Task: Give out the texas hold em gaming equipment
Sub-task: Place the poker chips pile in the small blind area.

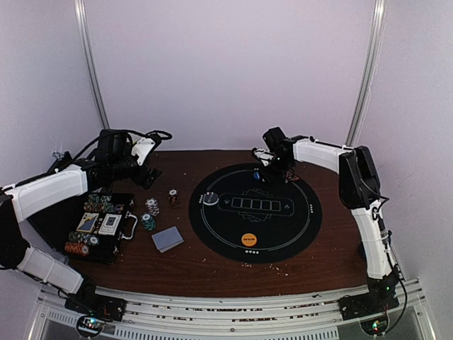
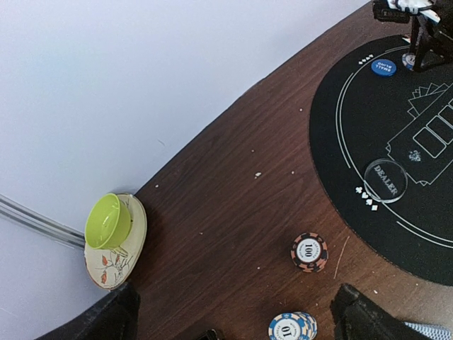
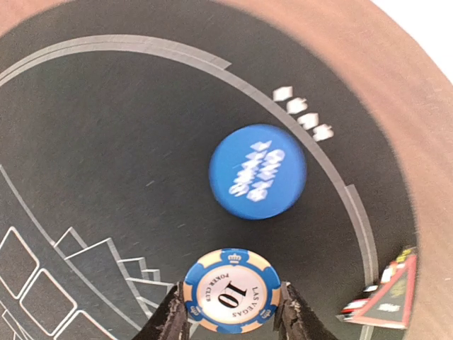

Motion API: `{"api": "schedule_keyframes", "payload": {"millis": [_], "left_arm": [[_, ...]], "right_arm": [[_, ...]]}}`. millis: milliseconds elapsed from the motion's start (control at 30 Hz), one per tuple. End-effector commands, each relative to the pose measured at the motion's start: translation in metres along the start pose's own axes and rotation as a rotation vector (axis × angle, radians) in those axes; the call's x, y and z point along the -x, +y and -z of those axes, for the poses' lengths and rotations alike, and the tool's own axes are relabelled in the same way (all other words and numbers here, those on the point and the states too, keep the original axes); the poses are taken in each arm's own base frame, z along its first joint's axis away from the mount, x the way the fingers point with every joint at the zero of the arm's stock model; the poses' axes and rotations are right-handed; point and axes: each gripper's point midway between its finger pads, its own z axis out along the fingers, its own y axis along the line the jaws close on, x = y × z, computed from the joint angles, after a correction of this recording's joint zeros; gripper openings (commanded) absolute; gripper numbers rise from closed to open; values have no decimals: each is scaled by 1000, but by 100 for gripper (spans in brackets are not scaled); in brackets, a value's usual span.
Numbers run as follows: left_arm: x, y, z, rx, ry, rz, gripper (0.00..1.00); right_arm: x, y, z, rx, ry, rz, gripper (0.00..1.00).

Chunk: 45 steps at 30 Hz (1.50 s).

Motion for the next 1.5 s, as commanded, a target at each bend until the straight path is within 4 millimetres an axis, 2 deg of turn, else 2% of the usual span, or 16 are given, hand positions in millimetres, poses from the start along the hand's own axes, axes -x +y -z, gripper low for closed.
{"api": "schedule_keyframes", "payload": {"millis": [0,233,400,567,867,1467], "left_arm": [[11,8,2,25,-51,20,98],[10,7,1,24,-48,20,98],[10,7,2,22,-52,18,98],[11,6,2,19,-53,20,98],[10,4,3,8,-60,17,98],[12,0,3,-15,-73,11,98]], "right_arm": [[37,-28,38,-71,-114,-19,30],[35,-57,42,-131,-119,-42,30],[37,-68,49,-150,-132,-41,31],[38,-77,47,-167,-138,-43,31],[43,-92,31,-180,-137,-53,31],[19,-113,-12,-185,-71,-90,31]]}}
